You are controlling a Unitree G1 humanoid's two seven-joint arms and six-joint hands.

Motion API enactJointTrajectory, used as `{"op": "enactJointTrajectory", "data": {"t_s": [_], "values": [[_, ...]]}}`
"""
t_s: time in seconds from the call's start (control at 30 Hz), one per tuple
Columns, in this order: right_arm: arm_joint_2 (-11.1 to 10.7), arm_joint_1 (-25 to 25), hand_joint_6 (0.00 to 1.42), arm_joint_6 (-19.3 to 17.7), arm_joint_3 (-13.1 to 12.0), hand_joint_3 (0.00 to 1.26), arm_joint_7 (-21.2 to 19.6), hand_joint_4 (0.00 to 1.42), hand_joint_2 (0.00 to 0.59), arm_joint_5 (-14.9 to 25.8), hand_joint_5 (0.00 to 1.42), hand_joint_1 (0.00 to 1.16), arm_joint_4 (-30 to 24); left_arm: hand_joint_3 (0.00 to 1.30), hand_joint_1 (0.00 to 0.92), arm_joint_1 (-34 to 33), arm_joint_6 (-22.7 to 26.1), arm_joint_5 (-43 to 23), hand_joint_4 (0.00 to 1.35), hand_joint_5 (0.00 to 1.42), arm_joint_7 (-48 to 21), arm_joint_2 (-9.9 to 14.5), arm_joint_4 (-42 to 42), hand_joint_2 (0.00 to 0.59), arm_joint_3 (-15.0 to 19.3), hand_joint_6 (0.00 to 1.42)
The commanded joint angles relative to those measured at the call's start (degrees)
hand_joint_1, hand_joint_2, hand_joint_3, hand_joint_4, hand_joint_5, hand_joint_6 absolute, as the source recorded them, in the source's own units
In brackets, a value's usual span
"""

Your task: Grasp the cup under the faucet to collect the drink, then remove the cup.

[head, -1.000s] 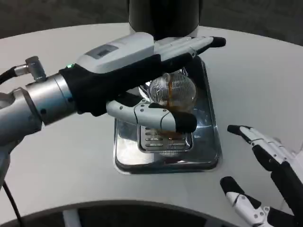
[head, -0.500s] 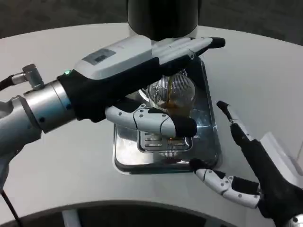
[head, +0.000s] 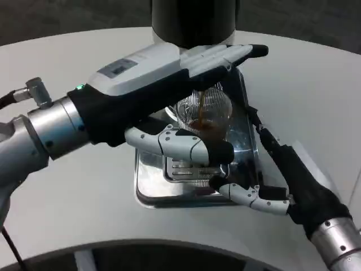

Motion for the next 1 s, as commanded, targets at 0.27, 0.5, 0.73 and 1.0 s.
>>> {"op": "enactJointTrajectory", "data": {"t_s": [0.27, 0.5, 0.73, 1.0], "values": [[0.39, -7.13, 0.0, -3.95, 1.22, 0.0, -5.78, 0.0, 0.166, 3.76, 0.0, 0.78, 11.47, 0.0, 0.0, 0.52, -0.06, 0.65, 0.0, 0.02, -1.07, 0.79, -0.33, 0.096, -1.06, 0.0], [0.6, -10.14, 0.0, -4.93, 2.55, 0.0, -8.08, 0.0, 0.163, 3.87, 0.0, 0.78, 14.97, 0.0, 0.0, 0.16, 0.05, 0.76, 0.0, 0.01, -1.11, 0.91, -0.06, 0.098, -1.04, 0.0], [1.35, -12.9, 0.0, -5.91, 3.94, 0.0, -10.07, 0.0, 0.161, 4.15, 0.0, 0.78, 18.39, 0.0, 0.0, 0.26, 0.27, 0.84, 0.0, 0.02, -1.25, 1.07, -0.3, 0.098, -1.07, 0.0], [2.25, -15.51, 0.0, -6.44, 5.56, 0.0, -13.47, 0.0, 0.161, 3.25, 0.0, 0.77, 21.83, 0.0, 0.0, 0.58, 0.46, 0.74, 0.0, 0.02, -1.19, 1.22, -0.53, 0.098, -0.81, 0.0]]}}
